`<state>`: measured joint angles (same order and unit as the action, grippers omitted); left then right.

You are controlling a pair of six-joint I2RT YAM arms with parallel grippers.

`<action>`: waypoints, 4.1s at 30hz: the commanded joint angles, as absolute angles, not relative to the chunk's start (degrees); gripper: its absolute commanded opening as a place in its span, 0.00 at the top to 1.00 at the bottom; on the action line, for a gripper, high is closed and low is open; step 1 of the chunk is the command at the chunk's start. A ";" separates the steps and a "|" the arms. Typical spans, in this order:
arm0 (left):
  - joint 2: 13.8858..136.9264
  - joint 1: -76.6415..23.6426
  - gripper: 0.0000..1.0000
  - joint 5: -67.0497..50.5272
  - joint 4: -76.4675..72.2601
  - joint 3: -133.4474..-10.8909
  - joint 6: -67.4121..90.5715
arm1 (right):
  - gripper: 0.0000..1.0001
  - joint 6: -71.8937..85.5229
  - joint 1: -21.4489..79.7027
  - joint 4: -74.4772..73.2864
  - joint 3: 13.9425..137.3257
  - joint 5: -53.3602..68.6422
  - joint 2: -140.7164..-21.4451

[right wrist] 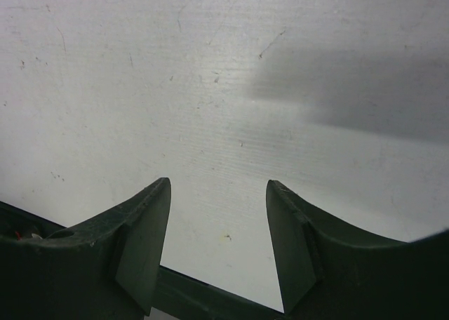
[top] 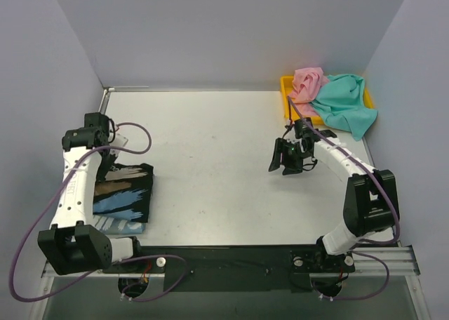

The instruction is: Fold and stack the t-shirts

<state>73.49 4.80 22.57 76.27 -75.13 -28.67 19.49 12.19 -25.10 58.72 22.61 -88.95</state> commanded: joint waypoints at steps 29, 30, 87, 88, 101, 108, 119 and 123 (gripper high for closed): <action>83.06 14.68 0.25 52.90 40.09 -62.13 -47.36 | 0.48 19.25 12.04 -26.63 63.63 26.63 -93.43; 82.19 14.59 0.29 53.08 39.99 -62.57 -47.89 | 0.48 19.34 12.04 -26.54 63.63 26.63 -93.17; 97.12 -6.85 1.00 -5.54 60.21 -75.50 -24.97 | 0.47 19.34 11.43 -28.92 52.12 14.42 -78.84; 95.73 -6.86 1.00 -5.89 59.68 -75.93 -24.61 | 0.47 19.25 11.34 -28.66 51.25 13.89 -77.97; 72.25 -8.70 0.38 -11.90 35.07 -60.40 -10.59 | 0.45 20.12 5.54 -8.28 38.25 9.32 -63.91; 69.61 -15.82 0.37 -5.01 25.60 -50.72 -2.47 | 0.44 18.11 4.57 5.42 30.51 11.16 -59.68; 63.64 -7.84 0.27 -12.82 16.53 -36.75 4.83 | 0.43 17.31 3.17 18.02 19.51 11.34 -52.29; 61.96 -5.28 0.16 -13.01 15.47 -35.16 5.01 | 0.43 17.40 2.90 17.84 20.04 11.78 -53.00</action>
